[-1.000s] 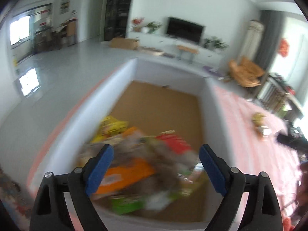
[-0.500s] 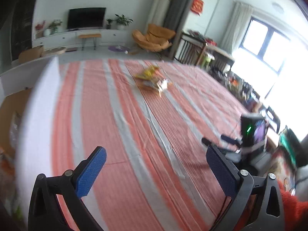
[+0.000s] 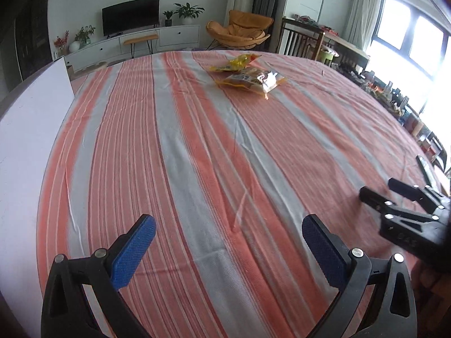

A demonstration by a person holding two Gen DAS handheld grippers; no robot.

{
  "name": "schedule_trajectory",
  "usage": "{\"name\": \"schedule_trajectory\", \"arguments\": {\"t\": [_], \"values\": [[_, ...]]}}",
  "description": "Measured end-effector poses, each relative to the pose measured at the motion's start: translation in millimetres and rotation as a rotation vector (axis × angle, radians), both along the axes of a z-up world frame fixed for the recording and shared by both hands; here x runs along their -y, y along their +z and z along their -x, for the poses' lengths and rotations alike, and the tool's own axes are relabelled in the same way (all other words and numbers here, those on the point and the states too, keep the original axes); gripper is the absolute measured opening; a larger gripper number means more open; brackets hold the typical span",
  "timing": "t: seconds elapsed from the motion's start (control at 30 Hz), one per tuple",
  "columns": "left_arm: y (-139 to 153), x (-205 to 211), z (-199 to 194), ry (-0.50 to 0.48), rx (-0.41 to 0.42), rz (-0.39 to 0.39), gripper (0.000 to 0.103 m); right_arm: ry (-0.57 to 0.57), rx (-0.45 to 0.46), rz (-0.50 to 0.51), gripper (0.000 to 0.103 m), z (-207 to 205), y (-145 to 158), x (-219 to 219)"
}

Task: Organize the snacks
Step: 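Return both open tools above the table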

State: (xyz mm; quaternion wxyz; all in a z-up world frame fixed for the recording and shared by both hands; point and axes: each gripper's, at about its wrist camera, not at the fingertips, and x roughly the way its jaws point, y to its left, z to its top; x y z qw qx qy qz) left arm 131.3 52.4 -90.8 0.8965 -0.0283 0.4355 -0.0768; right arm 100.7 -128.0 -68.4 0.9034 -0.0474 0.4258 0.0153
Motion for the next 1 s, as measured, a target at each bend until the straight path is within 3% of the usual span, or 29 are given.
{"name": "schedule_trajectory", "arguments": {"t": [0.27, 0.43, 1.0], "values": [[-8, 2, -4, 0.001, -0.027, -0.024, 0.103, -0.008, -0.009, -0.030, 0.077, 2, -1, 5], [-12, 15, -7, -0.012, -0.042, -0.115, 0.103, -0.023, -0.022, -0.065, 0.080, 1, -1, 12], [-13, 13, -7, -0.013, -0.043, -0.108, 0.103, -0.027, -0.027, -0.068, 0.085, 1, -1, 12]]}}
